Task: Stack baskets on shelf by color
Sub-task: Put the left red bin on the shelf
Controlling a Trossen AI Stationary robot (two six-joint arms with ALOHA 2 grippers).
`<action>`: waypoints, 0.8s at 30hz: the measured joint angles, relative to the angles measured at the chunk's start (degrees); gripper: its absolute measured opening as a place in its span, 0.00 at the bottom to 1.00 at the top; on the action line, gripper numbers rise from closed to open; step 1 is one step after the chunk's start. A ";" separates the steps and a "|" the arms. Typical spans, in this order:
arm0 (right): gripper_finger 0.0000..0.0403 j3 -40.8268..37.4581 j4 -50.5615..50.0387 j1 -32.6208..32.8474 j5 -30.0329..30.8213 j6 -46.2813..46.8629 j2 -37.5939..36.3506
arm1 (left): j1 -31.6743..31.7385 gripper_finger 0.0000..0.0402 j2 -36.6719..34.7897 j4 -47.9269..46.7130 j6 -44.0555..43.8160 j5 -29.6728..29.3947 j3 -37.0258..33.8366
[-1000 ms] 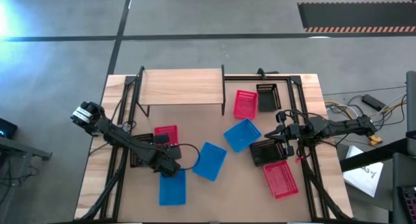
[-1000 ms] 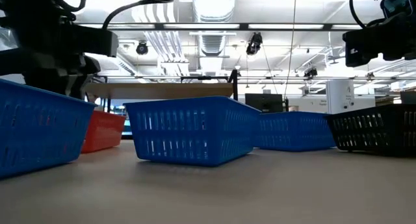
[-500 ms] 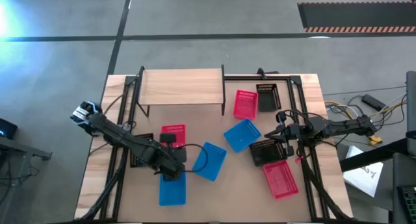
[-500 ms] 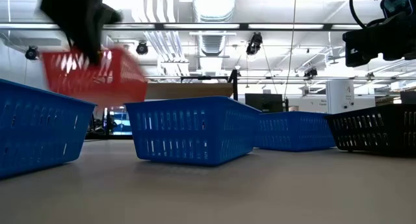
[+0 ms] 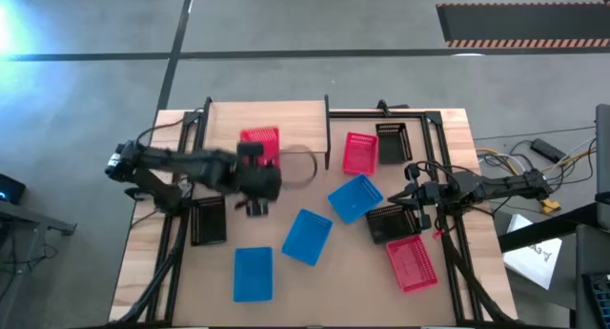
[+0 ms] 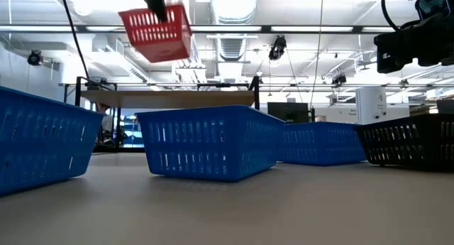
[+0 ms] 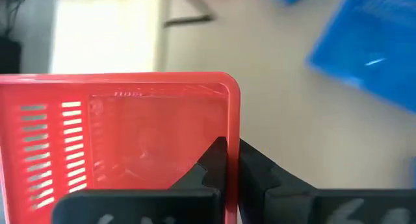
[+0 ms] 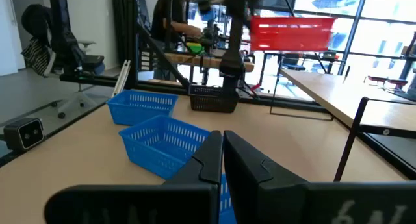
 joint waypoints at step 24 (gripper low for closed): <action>0.02 -0.01 0.01 0.01 0.01 0.00 0.00 | 32.20 0.00 -27.95 10.15 23.89 15.97 -28.69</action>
